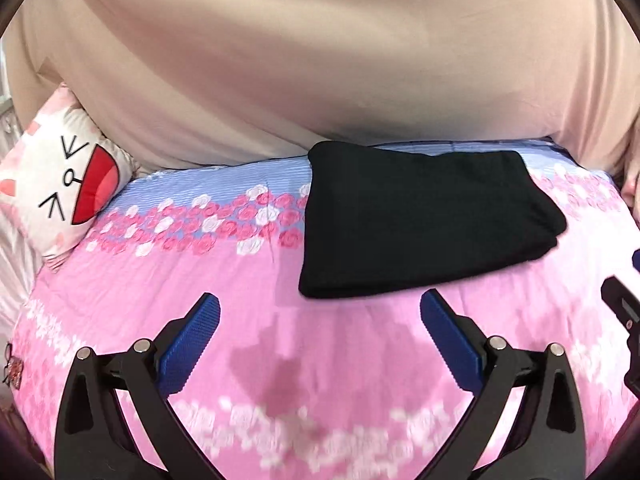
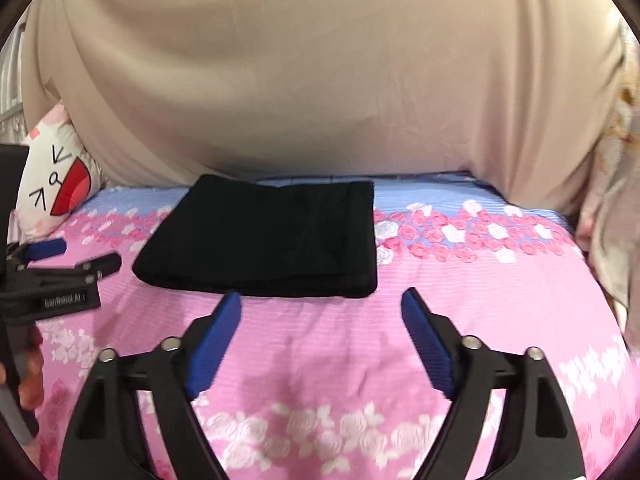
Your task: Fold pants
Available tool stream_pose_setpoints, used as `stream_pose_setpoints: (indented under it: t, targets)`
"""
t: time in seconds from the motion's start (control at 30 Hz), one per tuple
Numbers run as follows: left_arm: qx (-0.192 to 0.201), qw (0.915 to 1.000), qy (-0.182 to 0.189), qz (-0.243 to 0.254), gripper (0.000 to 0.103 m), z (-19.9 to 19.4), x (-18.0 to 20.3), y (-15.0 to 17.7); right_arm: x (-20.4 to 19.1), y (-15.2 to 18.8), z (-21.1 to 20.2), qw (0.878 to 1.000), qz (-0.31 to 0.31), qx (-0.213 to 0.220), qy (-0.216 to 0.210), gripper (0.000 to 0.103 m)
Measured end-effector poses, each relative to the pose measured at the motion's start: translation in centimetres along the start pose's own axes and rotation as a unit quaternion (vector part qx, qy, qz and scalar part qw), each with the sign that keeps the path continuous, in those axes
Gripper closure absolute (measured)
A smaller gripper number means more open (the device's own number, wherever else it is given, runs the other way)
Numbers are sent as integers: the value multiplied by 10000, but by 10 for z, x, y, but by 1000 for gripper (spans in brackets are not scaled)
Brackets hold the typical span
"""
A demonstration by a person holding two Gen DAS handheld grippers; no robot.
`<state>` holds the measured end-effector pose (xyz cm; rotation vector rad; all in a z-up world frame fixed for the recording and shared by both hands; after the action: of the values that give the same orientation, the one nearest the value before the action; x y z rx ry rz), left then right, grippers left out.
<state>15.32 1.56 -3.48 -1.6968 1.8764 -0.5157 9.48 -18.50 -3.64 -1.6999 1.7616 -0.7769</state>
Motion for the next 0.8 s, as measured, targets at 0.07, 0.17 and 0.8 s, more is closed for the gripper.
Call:
stream_pose_setpoints:
  t: [0.07, 0.17, 0.8]
  targets:
    - [24, 10000, -55, -27, 5, -12, 1, 13, -2, 6, -9, 10000, 55, -9, 28, 17]
    - [22, 10000, 16, -92, 5, -28, 3, 30, -1, 19, -21, 9997, 236, -32, -64, 17]
    - [-305, 9994, -63, 115, 5, -36, 12, 95, -19, 71, -28, 9988, 309, -366, 94, 13]
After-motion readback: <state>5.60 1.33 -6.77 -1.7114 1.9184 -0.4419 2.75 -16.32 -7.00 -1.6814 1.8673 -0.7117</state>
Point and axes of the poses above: each gripper's, at about its wrist camera, not at the fingertips, and z roughly the way its jaws point, x to its right, y to its underside, the point moved 4 cm from there along z, roughly the way its jaws point, and after that the axes turned 10 degrees about -x, right-handed, at the moved point
